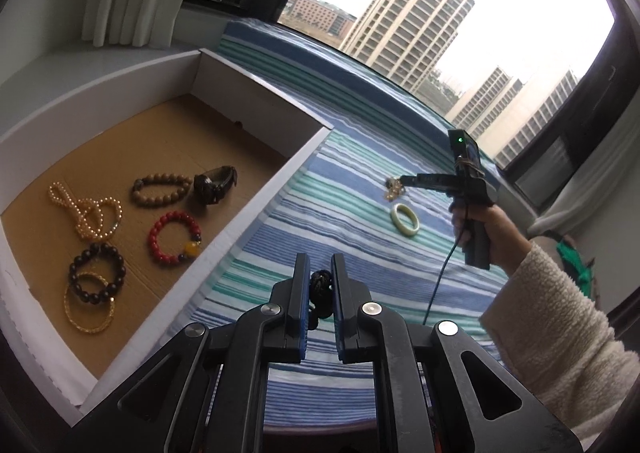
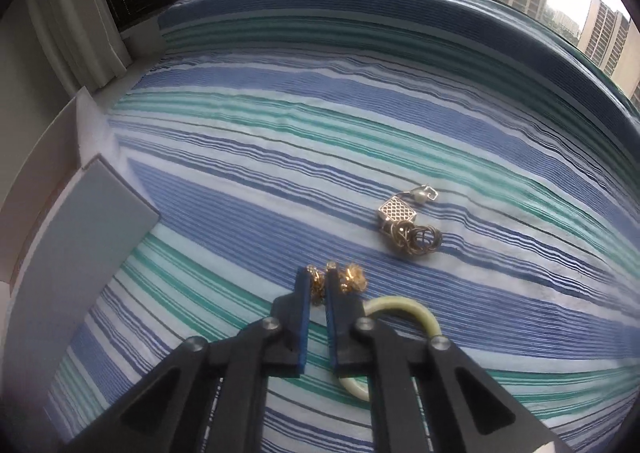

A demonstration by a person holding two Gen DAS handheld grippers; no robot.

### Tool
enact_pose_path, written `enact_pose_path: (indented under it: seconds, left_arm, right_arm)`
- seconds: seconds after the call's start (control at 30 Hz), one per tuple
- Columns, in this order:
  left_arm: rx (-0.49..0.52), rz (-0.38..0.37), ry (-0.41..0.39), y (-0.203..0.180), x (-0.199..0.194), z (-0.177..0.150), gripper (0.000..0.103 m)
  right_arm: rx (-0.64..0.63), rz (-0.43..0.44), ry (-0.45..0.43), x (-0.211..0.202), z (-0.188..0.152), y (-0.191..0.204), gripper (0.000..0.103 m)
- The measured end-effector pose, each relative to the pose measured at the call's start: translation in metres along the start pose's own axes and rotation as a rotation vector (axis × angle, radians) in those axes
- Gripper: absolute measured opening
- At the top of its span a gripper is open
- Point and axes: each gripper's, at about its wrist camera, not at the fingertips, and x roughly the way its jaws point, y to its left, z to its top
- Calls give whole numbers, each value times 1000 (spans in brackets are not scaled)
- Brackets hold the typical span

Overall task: Organize jewelry
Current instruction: 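Grasp the gold chain cluster with the right tool while the left tool holds the pendant, then carry both pieces into the white box and open both tools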

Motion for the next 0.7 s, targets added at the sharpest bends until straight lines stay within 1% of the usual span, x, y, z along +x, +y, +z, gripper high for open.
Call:
enact_pose_path:
  seconds: [0.1, 0.17, 0.2, 0.27, 0.37, 0.47, 0.53, 0.63, 0.7]
  left_arm:
    - [-9, -13, -39, 2, -19, 15, 8]
    - [-19, 1, -69, 8, -34, 26, 8]
    - [-22, 19, -85, 12, -41, 32, 8]
    - [-24, 81, -117, 22, -50, 40, 8]
    - [-48, 154, -119, 43, -51, 46, 8]
    - [-80, 212, -88, 67, -38, 44, 8]
    - [-96, 242, -58, 81, -24, 39, 8]
    - [-121, 269, -5, 100, 1, 32, 8]
    - [-134, 282, 27, 110, 17, 28, 8]
  right_arm:
    - [-33, 49, -64, -41, 9, 19, 7]
    - [-57, 99, -110, -70, 16, 39, 7]
    - [-70, 126, -133, -83, 20, 50, 7]
    - [-100, 181, -178, -108, 26, 73, 7]
    - [-135, 264, -222, -129, 36, 110, 7]
    - [-158, 352, -218, -133, 41, 144, 7]
    - [-177, 392, -211, -126, 43, 167, 7]
    - [-212, 416, -192, -108, 40, 202, 7]
    - [-236, 404, -176, -87, 41, 222, 7]
